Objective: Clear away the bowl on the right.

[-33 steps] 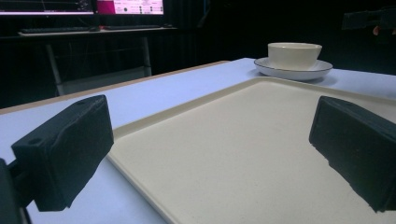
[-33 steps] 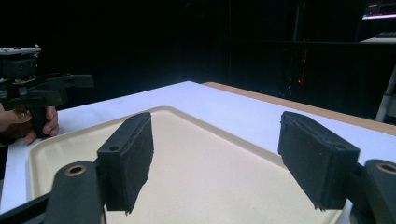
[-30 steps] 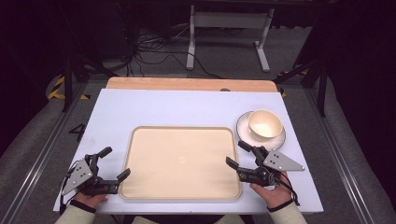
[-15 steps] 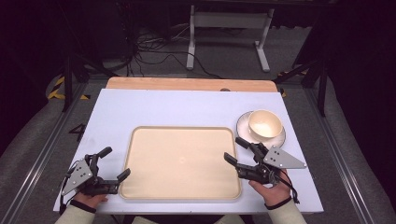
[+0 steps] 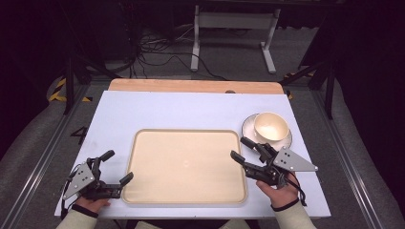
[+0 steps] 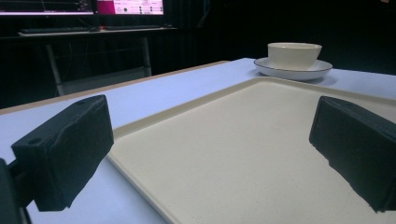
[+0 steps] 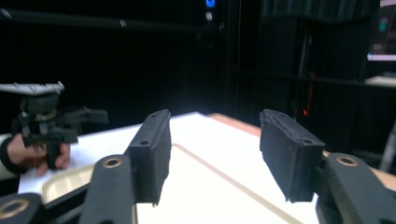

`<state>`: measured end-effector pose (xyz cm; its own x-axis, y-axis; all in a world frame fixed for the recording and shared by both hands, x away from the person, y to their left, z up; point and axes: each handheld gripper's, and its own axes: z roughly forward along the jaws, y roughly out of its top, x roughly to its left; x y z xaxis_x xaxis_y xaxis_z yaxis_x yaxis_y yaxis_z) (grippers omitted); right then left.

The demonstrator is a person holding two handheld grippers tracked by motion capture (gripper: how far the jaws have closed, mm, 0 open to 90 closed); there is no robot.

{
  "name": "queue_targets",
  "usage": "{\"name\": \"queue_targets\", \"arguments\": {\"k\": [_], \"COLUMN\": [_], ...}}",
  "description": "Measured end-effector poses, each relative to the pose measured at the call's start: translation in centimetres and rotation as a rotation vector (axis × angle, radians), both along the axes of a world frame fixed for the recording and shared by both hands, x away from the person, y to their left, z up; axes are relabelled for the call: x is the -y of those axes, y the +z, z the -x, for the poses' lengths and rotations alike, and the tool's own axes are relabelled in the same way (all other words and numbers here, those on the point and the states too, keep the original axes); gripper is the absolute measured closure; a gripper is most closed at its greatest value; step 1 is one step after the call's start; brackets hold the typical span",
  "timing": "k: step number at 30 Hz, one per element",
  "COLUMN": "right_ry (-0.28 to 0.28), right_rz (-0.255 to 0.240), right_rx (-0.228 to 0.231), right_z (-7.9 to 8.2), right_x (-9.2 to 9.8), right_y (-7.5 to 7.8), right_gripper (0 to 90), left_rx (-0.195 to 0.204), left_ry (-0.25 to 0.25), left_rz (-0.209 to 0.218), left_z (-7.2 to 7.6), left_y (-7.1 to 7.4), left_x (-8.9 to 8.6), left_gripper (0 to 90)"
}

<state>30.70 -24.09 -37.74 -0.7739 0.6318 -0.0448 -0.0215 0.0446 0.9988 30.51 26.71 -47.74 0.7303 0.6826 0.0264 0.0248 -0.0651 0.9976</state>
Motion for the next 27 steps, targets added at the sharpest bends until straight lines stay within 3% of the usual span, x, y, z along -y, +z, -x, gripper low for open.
{"name": "queue_targets", "arguments": {"k": [2,16,20,27], "right_ry": [-0.021,-0.078,-0.102,-0.150], "right_rz": [0.021,0.012,0.021,0.049], "right_rx": [-0.018,-0.026,-0.059,-0.040], "right_z": [-0.1,-2.3,-3.0,-4.0], "right_x": [0.3,2.3,3.0,4.2], "right_y": [0.5,2.3,2.6,3.0], "right_gripper": [45.1,40.6,36.4,33.4], "left_rx": [0.000,-0.003,-0.002,-0.003], "left_ry": [0.000,0.001,0.001,0.001], "left_rz": [0.000,0.000,0.000,0.000], "left_z": [0.0,0.0,0.0,0.0], "left_y": [0.0,0.0,0.0,0.0], "left_x": [0.0,0.0,0.0,0.0], "left_gripper": [0.2,0.3,0.3,0.3]}}
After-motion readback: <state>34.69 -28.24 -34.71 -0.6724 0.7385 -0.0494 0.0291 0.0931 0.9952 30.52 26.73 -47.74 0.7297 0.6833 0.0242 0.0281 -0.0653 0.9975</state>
